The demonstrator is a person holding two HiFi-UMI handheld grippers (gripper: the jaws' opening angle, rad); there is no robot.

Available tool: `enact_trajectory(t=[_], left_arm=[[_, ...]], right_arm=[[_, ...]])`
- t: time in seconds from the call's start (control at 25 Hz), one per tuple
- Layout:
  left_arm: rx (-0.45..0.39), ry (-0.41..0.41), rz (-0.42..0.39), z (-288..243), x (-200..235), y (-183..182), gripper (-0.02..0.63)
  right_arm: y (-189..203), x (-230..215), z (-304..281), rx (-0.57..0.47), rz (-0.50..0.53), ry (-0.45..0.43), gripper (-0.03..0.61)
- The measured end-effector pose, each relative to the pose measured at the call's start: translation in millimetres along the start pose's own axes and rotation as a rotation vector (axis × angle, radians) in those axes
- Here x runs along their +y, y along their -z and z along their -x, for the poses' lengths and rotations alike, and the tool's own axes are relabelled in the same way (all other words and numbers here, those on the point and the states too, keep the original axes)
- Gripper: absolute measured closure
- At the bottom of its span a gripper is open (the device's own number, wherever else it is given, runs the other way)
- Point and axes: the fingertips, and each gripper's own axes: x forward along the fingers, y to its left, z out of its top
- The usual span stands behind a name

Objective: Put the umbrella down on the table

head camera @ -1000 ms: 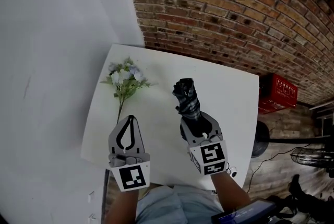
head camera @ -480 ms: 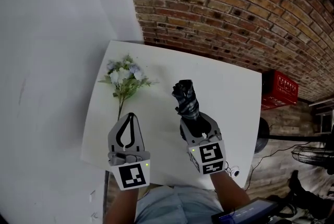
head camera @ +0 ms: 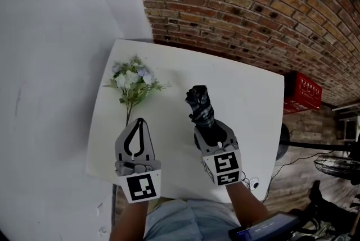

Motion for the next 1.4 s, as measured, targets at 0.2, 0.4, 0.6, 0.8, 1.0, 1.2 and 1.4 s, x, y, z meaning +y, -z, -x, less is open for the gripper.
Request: enact_trajectory(t=[0.2, 0.4, 0.6, 0.8, 1.0, 1.2, 1.4], left_arm=[[0.01, 0.007, -0.001, -4.9, 0.6, 4.4, 0.604], [0.022, 0.011, 0.005, -9.3, 0.3, 9.2, 0.606], [0.027, 0.012, 0.0, -14.1, 1.7, 13.1, 0.606], [0.035, 0.009, 0.005, -17.2, 2.6, 17.9, 0.605], [0.045, 0.006, 0.01, -20.0, 4.8, 20.4, 0.605], [0.048, 0.005, 0.014, -22.8, 6.0, 23.2, 0.606], [0.052, 0.002, 0.021, -24.2, 6.1, 25.5, 0.605]], right_arm=[[7.0, 1.4, -4.7, 0.014, -0.004, -0.007, 0.393], [13.2, 0.0, -10.4, 0.033, -0.007, -0.006, 0.393], [16.8, -2.8, -15.9, 0.04, -0.011, -0.005, 0.393], [27.2, -3.5, -22.0, 0.064, -0.015, -0.009, 0.391], [31.5, -3.1, -27.0, 0.083, -0.021, -0.014, 0.391], [37.2, -3.8, -32.3, 0.106, -0.024, -0.016, 0.39], [42.3, -3.2, -36.9, 0.137, -0.028, -0.024, 0.388]])
